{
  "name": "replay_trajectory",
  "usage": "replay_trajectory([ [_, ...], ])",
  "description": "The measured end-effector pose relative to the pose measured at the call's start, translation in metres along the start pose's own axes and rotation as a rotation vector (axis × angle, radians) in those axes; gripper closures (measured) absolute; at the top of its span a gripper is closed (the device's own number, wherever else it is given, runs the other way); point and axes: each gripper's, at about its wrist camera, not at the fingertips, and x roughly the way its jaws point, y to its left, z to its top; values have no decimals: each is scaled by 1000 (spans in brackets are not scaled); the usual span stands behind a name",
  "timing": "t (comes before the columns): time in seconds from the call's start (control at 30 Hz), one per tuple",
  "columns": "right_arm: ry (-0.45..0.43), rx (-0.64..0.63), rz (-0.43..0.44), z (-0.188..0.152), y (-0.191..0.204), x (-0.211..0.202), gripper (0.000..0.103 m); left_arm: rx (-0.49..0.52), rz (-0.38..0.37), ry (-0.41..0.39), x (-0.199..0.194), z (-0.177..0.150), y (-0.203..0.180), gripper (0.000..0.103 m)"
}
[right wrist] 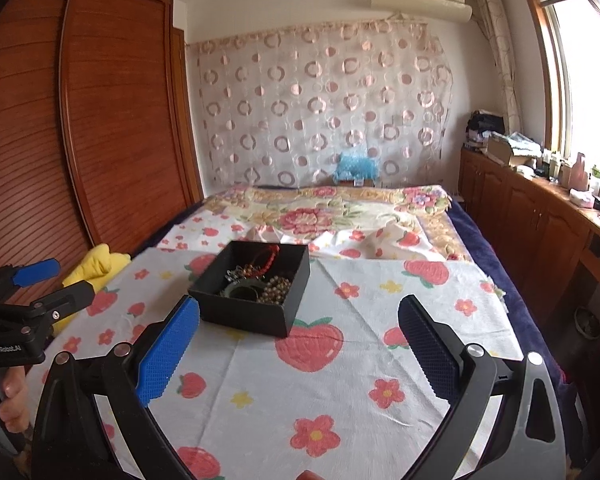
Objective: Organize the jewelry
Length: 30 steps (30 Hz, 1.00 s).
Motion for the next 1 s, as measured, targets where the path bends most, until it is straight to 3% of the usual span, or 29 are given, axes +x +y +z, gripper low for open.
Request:
replay_trajectory([
  [0.23, -51, -6, -24, 2, 4, -24, 3, 5, 11, -45, -17, 3, -5, 8],
  [1.0, -47, 0, -32, -1, 1, -23, 3, -1, 0, -43, -16, 2, -5, 8],
])
